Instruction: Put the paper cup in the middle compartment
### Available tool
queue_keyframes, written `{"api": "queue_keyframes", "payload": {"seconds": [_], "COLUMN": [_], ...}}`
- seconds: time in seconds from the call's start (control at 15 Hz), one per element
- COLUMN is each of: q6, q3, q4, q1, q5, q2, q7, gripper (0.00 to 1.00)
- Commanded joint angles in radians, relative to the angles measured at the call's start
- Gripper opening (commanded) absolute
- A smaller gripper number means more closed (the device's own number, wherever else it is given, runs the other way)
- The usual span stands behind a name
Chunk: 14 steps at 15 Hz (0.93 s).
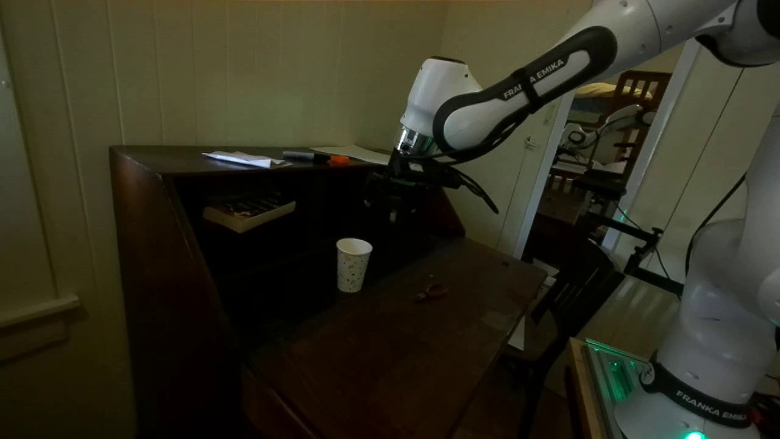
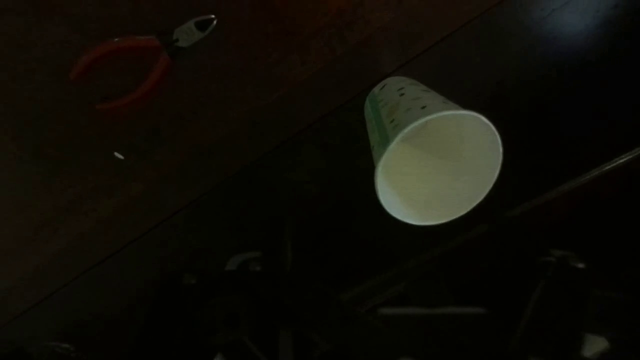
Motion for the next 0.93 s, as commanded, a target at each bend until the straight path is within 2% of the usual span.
{"api": "queue_keyframes", "payload": {"seconds": [0.0,0.07,0.47,0.87], "q6": [-0.033,-0.011,0.004,0.083], "q3": [-0.022,-0.029,-0.038,-0.055], "q4": [0.004,-0.001,0.004,0.013], "q1": [0.022,0.025,0.029,0.026], "q5": [0.056,0.017,0.02,0.091], "q2": [0.037,0.024,0.054,0.134], "q7": [-0.006,-0.006,0.001,-0.038], "gripper": [1.0,1.0,1.0,1.0]}}
